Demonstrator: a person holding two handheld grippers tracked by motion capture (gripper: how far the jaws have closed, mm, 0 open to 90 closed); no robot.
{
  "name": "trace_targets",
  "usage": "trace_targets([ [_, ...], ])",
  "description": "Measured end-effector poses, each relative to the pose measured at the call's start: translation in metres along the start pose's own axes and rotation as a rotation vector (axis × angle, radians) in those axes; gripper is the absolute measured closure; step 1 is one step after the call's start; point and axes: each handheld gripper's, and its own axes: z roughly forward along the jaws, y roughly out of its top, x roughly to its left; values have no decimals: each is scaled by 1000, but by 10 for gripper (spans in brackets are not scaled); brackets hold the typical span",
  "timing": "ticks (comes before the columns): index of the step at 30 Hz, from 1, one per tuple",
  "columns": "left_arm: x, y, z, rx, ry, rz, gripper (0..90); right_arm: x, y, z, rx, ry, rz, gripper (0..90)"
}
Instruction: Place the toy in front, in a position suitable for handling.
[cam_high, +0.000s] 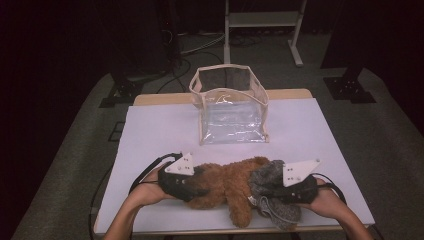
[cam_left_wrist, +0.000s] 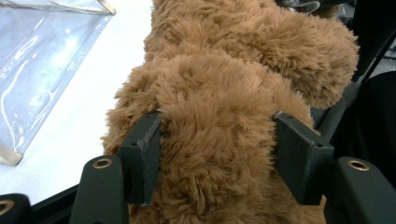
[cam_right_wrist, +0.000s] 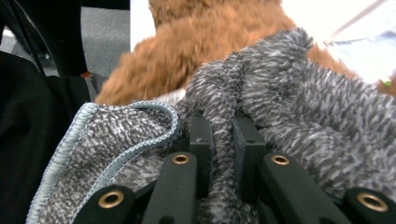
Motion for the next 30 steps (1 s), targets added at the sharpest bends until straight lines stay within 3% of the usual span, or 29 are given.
trace_targets([
  [6,-1,-1,0,-5,-4,1,373,9,-24,-15,-1,-28,50,798],
  [10,-1,0,0,-3,-7,0,370,9,-26,-20,-22,-45,53,796],
  [16,-1,2,4,-11,-16,17,376,-6,5,-19,-83,-30,20,795],
  [25,-5,11,17,6,-28,57,385,-29,58,9,-32,-5,-69,795],
  [30,-9,21,25,12,-38,80,385,-35,58,17,7,-6,-59,795],
])
